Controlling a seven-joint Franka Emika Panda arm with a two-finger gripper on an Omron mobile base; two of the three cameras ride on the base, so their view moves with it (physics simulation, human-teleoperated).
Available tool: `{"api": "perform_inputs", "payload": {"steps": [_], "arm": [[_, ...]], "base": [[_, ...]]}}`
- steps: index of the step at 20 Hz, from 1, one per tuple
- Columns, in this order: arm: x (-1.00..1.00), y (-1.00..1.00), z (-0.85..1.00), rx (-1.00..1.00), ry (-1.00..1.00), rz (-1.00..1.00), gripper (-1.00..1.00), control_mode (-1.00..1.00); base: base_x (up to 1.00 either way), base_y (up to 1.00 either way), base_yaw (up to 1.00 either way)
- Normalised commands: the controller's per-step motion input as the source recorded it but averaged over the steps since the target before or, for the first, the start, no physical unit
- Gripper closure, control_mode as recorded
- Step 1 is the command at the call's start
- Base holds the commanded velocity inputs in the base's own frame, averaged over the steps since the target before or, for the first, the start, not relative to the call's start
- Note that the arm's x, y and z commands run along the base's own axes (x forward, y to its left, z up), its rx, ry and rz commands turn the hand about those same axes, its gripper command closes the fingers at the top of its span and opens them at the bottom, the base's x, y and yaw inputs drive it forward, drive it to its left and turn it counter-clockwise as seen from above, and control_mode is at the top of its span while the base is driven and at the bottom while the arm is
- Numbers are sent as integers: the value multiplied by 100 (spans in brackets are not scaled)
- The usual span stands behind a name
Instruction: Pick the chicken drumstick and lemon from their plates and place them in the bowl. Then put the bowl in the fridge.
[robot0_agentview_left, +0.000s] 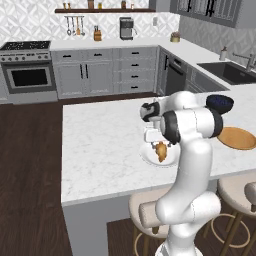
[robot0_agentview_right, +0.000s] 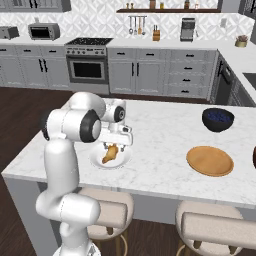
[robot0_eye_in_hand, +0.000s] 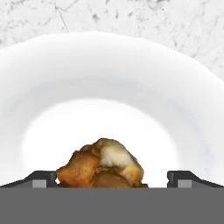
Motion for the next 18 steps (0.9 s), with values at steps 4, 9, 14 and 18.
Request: {"api": "perform_inputs", "payload": {"steps": [4, 9, 14, 18], "arm": [[-70, 5, 0, 0, -9, -1, -100, -100], [-25, 17, 10, -3, -24, -2, -100, -100], [2, 14, -8, -5, -4, 0, -100, -100], [9, -6, -33, 0, 0, 0, -100, -100]], "base": [[0, 0, 0], [0, 0, 0], [0, 0, 0], [0, 0, 0]]}}
